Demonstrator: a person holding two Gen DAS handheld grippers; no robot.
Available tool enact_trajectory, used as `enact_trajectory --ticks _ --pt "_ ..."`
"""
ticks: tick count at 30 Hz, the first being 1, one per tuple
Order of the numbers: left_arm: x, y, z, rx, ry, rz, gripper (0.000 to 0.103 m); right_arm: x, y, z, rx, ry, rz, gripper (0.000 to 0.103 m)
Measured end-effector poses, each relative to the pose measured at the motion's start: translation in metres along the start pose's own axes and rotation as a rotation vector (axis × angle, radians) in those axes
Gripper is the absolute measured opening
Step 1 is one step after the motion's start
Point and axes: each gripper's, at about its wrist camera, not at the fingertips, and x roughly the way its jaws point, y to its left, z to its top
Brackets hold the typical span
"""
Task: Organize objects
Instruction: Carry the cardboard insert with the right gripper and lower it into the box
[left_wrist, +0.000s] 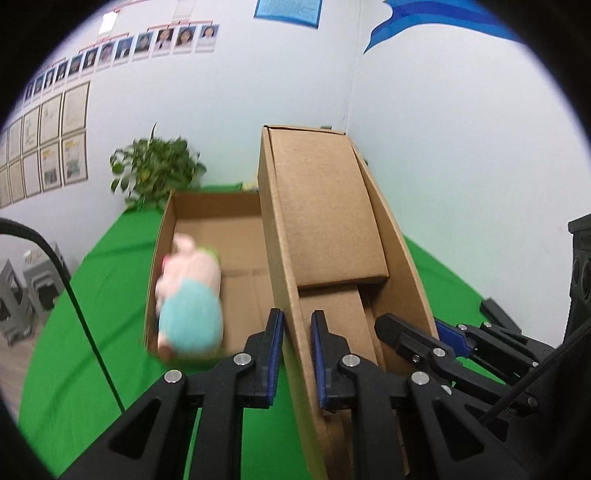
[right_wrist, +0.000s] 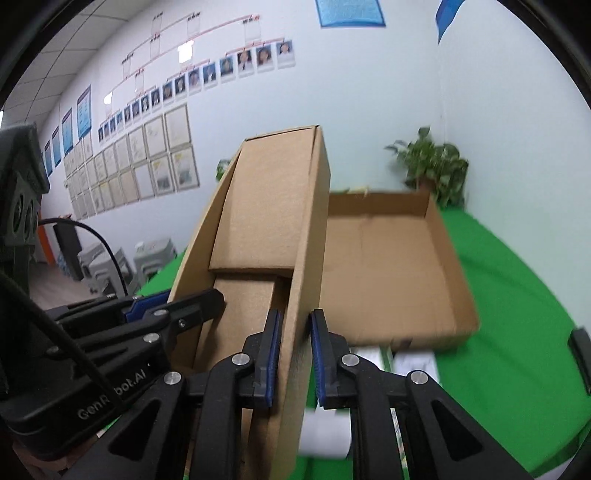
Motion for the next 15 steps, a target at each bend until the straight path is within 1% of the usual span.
enact_trajectory --ticks 3,5,8,11,12,15 --pt "0.014 -0.001 0.030 0.009 -0.026 0.000 0.014 0.012 -0.015 0.035 0.027 -0.010 0.010 0.013" --pt "0.020 0.001 0.050 0.011 -0.046 -0.013 0.014 0.018 -0.020 0.057 0.024 -0.030 0.001 0.013" --pt "0.035 0.008 0.086 0.025 -0.078 -0.016 0.014 0.026 -0.028 0.100 0.025 -0.064 -0.007 0.013" --pt "0.048 0.016 0.110 0.018 -0.082 -0.008 0.014 0.045 -0.032 0.138 0.020 -0.074 -0.005 0.013" --pt "0.056 0.021 0.118 0.008 -0.074 -0.008 0.014 0.056 -0.034 0.152 0.016 -0.069 -0.005 0.013" --pt "0.076 0.033 0.132 -0.004 -0.049 -0.002 0.014 0.085 -0.035 0.179 0.017 -0.051 -0.006 0.013"
